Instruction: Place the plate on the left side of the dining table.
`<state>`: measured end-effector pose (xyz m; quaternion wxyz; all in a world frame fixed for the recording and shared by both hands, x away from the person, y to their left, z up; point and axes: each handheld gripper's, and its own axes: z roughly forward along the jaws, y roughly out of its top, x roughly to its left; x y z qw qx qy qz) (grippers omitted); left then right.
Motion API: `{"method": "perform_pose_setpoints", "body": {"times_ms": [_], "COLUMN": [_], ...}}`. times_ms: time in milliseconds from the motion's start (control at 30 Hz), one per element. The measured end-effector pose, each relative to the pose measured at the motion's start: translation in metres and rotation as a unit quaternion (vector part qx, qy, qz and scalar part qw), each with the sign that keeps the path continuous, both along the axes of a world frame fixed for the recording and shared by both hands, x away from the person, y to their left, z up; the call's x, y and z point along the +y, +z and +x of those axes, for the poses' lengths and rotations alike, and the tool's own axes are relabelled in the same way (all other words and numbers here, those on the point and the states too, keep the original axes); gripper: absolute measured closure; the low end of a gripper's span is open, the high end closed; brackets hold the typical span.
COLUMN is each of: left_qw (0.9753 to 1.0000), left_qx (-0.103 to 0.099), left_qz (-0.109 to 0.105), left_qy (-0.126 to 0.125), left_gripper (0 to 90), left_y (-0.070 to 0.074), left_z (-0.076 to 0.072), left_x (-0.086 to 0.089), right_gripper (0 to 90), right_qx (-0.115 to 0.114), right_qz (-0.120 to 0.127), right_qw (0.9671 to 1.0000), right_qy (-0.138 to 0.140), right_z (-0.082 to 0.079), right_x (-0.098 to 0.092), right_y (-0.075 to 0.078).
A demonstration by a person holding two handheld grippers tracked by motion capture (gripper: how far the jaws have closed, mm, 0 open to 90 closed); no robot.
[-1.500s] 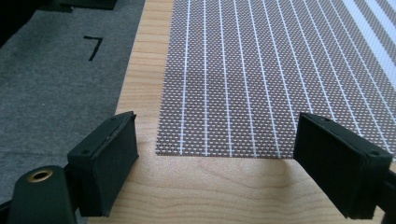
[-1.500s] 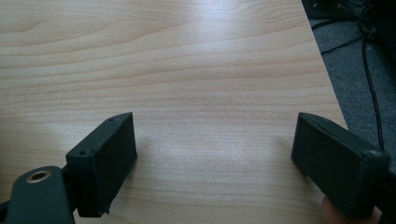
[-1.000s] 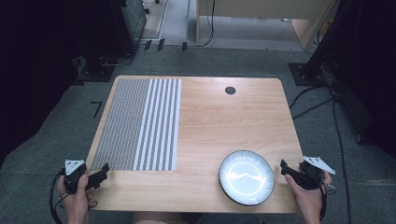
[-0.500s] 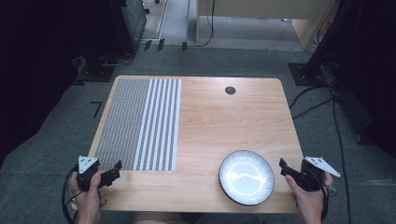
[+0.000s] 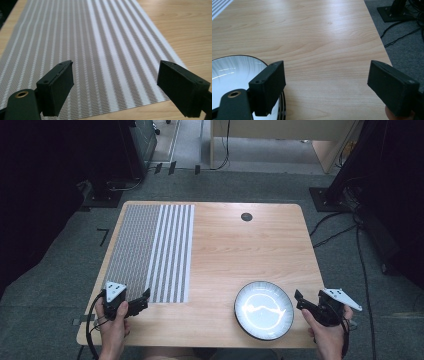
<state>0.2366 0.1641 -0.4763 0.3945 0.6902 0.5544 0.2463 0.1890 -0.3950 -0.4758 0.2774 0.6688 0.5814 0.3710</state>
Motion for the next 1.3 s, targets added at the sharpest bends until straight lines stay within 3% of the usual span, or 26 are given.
{"method": "perform_pose_setpoints", "body": {"times_ms": [467,800,1300], "left_qw": [0.9980,0.9943,0.9887], "left_qx": [-0.011,-0.007,-0.006], "left_qz": [-0.007,-0.013,-0.029], "left_qy": [-0.063,-0.106,-0.147], "left_gripper": [13.5,13.6,13.6], "left_y": [0.011,0.011,0.014], "left_z": [0.010,0.010,0.008], "left_x": [-0.060,-0.101,-0.150], "right_gripper": [15.1,15.4,15.5], "right_qx": [-0.002,0.000,-0.001], "right_qz": [0.009,0.011,0.015], "right_qw": [0.9999,0.9997,0.9994], "right_qy": [0.012,0.022,0.031], "right_z": [-0.004,-0.005,-0.006], "right_x": [0.007,0.012,0.020], "right_y": [0.005,0.005,0.005]}}
